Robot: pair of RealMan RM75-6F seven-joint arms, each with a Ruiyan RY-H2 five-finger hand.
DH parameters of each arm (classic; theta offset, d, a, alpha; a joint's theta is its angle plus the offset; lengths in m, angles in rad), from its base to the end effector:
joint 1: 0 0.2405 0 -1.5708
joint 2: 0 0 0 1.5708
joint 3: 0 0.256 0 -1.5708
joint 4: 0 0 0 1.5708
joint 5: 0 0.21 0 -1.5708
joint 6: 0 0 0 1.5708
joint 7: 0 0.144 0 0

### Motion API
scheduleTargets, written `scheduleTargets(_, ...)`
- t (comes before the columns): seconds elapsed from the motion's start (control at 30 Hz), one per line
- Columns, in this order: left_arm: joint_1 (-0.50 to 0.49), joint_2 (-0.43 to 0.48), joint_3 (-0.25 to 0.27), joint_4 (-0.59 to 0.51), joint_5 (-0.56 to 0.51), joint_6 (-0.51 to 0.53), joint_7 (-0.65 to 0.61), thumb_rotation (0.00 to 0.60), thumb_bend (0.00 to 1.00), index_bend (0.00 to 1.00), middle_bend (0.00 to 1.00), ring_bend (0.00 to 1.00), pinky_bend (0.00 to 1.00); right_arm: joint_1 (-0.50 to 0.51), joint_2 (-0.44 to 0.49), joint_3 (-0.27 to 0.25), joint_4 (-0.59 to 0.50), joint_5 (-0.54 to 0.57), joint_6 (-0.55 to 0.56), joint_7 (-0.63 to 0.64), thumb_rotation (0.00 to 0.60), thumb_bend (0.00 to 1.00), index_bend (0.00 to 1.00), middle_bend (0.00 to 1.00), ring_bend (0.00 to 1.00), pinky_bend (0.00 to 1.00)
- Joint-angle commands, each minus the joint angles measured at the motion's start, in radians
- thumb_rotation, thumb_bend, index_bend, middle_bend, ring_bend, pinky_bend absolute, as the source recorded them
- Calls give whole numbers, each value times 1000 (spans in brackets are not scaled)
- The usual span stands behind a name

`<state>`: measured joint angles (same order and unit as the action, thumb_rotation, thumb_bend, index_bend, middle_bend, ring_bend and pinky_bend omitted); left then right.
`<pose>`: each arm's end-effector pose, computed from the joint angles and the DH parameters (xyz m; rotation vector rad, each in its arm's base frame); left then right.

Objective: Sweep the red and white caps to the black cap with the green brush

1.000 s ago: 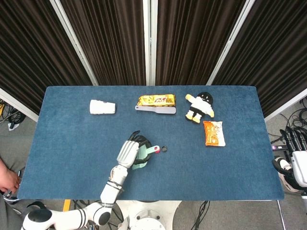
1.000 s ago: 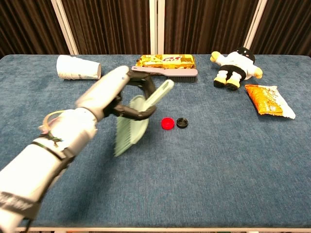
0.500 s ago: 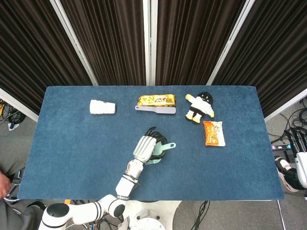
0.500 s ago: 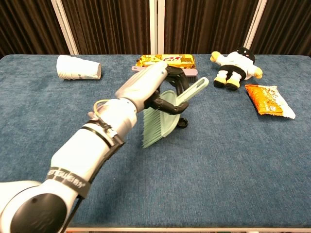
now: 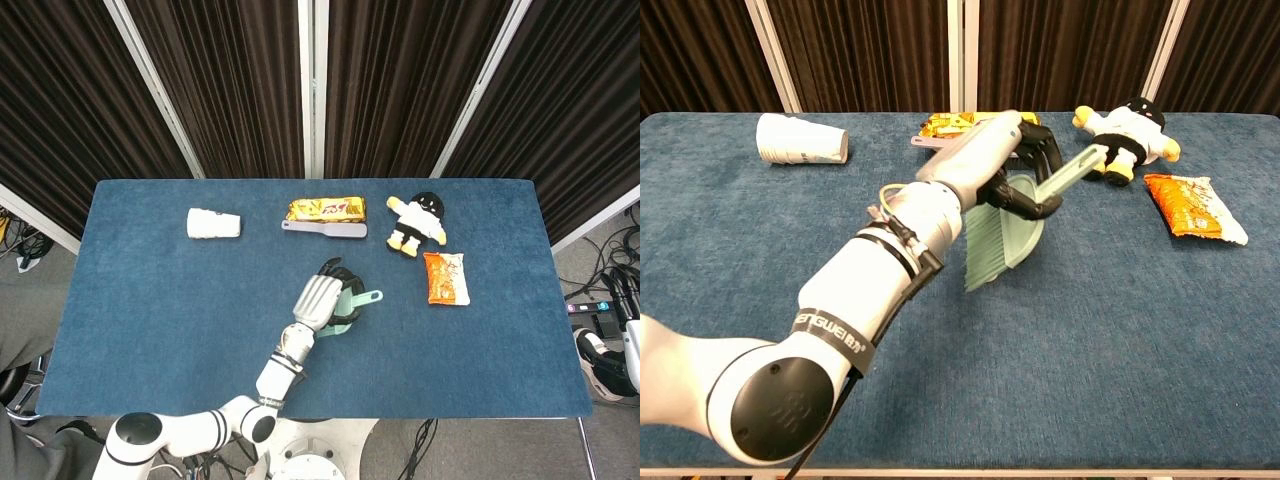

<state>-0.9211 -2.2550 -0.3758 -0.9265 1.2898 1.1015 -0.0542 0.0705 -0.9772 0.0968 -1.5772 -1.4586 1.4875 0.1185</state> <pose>-0.0081 0.3209 -0.1518 -1.6490 -1.2791 -1.5215 -0.3279 -0.1870 0.2201 1.3203 -0.8373 0.8787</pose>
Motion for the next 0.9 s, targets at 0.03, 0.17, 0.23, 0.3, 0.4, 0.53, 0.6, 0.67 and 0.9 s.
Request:
scheduleTargets(0.03,40,101,21,-73,32,17,-31,600,459,526,547,303,120,1,0,1,0,-4,1,3,600,158,0,12,0,0)
scheduleTargets(0.17,89,291,70,-203,62,-14,-3,600,464,525,547,303,119,6,-3,-1,-1,-22,2,3,600,158,0,12,0,0)
scheduleTargets(0.23,108,405,108,-273,63,-68,43,600,467,524,542,303,118,8,-5,-1,-3,-27,3,1,600,158,0,13,0,0)
scheduleTargets(0.3,120,492,135,-327,46,-114,114,600,467,518,528,303,115,11,-6,-1,-5,-29,1,-1,600,158,0,13,0,0)
scheduleTargets(0.4,131,588,170,-381,3,-174,232,600,467,508,518,303,108,13,-8,-1,-11,-32,1,-18,600,158,0,13,0,0)
scheduleTargets(0.53,133,630,203,-407,-81,-244,334,600,466,499,514,303,104,16,-11,-1,-24,-36,0,-35,600,158,0,13,0,0)
scheduleTargets(0.6,131,622,214,-400,-114,-264,363,600,466,491,511,303,102,17,-13,-2,-29,-37,0,-41,600,158,0,13,0,0)
scheduleTargets(0.67,125,609,225,-385,-151,-291,393,600,464,477,503,302,102,18,-14,-3,-33,-40,0,-47,600,158,0,13,0,0)
scheduleTargets(0.9,139,604,222,-404,-218,-268,408,600,250,203,259,174,104,11,-9,-5,-44,-35,7,-57,600,159,0,13,0,0)
